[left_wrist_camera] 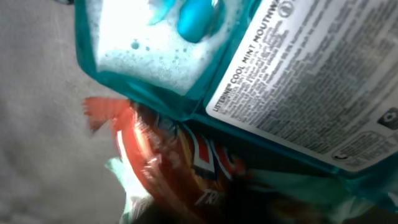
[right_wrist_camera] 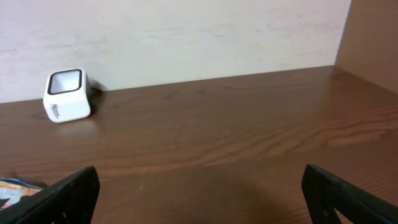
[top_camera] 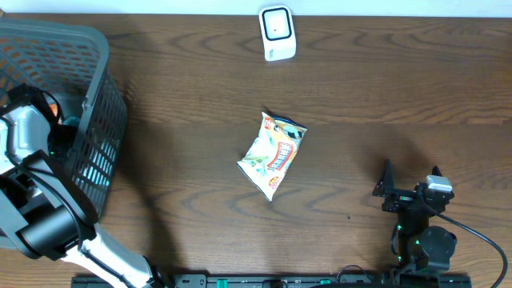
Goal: Scan the item barcode
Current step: 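Return the left gripper into the basket and grasp the orange candy bar, then carry the orange candy bar out and place it beside the snack bag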
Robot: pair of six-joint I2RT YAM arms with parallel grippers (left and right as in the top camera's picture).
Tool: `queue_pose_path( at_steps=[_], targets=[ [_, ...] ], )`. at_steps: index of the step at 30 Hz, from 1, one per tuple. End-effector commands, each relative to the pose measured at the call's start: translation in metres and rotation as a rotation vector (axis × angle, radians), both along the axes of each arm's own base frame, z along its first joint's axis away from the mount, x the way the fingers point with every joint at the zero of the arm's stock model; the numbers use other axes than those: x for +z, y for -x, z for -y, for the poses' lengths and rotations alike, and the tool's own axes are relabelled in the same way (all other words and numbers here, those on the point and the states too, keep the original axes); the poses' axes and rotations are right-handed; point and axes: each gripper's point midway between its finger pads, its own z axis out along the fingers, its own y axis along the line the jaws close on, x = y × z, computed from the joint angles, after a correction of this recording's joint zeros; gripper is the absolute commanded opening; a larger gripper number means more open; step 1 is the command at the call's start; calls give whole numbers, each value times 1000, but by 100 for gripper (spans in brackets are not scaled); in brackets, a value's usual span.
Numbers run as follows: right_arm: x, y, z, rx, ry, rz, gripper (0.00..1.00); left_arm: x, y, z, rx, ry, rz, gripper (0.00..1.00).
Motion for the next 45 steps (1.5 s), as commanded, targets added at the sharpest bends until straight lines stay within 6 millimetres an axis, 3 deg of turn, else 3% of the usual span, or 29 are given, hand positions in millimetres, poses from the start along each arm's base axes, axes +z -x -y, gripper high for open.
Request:
queue_pose_path(
  at_steps=[1,5,9,18,27,31,37,41,45],
  targets=[
    [-2,0,1,-3,16,-3,99,-6,6,6,-3,33,-23,8],
    [-2,0,1,-3,16,-3,99,8,-3,-1,-33,5,21,7],
    [-2,0,1,-3,16,-3,99,42,-16,-9,-83,-57,106,7],
    [-2,0,1,-3,16,-3,99,152,-18,-11,-81,-250,372,8],
    [-2,0,1,-3,16,-3,99,263,14,10,-8,-420,654,7],
    [-2,0,1,-3,16,-3,99,298,22,49,-84,-415,783,7],
    [-2,0,1,-3,16,-3,99,322,20,122,-310,-354,904,7],
    [-2,0,1,-3,16,-3,99,320,10,173,-507,-287,928,7],
    [-2,0,1,-3,16,-3,99,291,0,228,-724,-197,876,7]
  ],
)
